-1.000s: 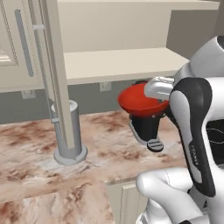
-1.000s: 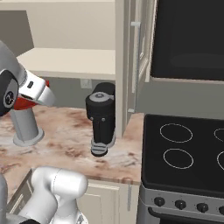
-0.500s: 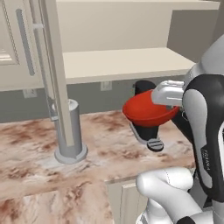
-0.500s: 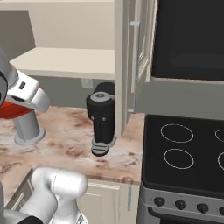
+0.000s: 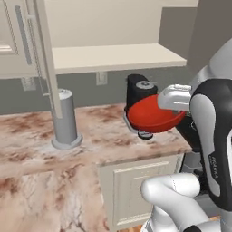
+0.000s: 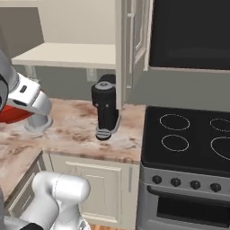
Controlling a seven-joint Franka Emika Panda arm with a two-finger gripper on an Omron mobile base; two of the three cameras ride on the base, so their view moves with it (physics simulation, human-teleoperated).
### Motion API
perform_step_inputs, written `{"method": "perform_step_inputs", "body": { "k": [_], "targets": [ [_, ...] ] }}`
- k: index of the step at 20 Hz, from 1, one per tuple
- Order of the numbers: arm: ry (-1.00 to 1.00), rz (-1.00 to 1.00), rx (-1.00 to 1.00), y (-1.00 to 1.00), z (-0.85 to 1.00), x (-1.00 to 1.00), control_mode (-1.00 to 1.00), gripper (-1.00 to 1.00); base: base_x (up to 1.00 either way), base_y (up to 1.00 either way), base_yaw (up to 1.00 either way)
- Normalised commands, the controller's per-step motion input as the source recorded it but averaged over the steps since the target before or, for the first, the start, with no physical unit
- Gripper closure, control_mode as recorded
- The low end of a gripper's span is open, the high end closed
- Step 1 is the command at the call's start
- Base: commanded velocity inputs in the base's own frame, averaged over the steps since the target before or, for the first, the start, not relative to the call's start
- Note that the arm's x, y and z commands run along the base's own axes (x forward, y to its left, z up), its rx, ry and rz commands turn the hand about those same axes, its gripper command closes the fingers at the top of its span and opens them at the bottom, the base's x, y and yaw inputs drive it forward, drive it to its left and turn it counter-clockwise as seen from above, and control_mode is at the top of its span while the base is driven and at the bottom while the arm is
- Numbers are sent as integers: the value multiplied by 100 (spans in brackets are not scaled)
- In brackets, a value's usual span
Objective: Take the smaller bowl and place it next to the appetizer plate on the dining counter , and place the larger bowl next to the plate with cooked food.
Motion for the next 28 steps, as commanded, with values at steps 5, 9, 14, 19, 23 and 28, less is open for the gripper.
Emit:
{"method": "perform_step_inputs", "body": {
  "k": [5,9,14,19,23,28],
  "targets": [
    [0,0,0,0,0,0,100,100,-91,7,1],
    [0,0,0,0,0,0,100,100,-100,-6,4],
    [0,0,0,0,0,0,100,100,-100,-24,3],
    [0,0,0,0,0,0,100,100,-100,-61,1],
    [0,0,0,0,0,0,100,100,-100,-20,1],
    [0,0,0,0,0,0,100,100,-100,0,0]
  ]
}}
